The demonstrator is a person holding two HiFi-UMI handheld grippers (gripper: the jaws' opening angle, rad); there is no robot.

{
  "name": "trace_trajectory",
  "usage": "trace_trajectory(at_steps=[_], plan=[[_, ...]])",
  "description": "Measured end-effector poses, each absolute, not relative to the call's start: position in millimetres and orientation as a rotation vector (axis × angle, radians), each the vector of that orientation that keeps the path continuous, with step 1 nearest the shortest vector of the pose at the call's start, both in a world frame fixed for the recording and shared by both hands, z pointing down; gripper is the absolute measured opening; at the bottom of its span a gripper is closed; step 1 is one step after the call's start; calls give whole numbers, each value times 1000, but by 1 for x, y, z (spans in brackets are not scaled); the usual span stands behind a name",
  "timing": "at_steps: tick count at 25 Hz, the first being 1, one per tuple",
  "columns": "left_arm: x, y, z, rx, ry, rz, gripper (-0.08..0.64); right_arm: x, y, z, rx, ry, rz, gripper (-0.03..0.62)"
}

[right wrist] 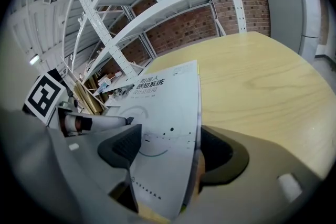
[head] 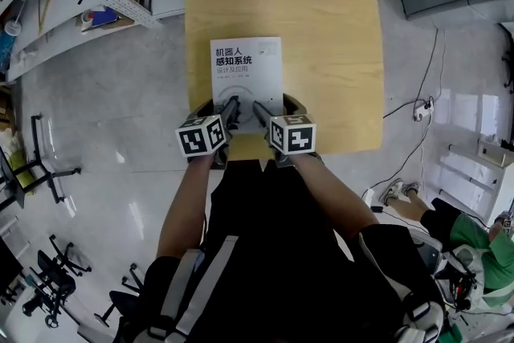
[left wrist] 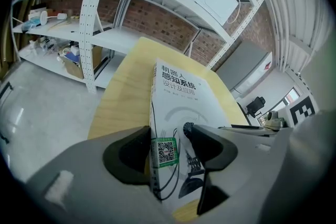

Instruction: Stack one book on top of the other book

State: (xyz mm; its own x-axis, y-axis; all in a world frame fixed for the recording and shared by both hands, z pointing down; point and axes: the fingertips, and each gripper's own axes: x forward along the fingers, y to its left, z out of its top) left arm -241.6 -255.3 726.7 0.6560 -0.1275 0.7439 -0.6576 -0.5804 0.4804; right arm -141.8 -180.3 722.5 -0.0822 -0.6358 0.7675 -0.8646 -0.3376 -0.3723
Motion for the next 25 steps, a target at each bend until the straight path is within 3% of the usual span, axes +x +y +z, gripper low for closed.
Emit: trace_trajectory(at_steps=[10,25], plan=[[-250,-225,730,2055,-584,833,256,-139,-154,721,1954,-1672,1443,279],[-266,-188,730,2072,-585,792,256,-156,-113,722,1915,-1672,1414,279]])
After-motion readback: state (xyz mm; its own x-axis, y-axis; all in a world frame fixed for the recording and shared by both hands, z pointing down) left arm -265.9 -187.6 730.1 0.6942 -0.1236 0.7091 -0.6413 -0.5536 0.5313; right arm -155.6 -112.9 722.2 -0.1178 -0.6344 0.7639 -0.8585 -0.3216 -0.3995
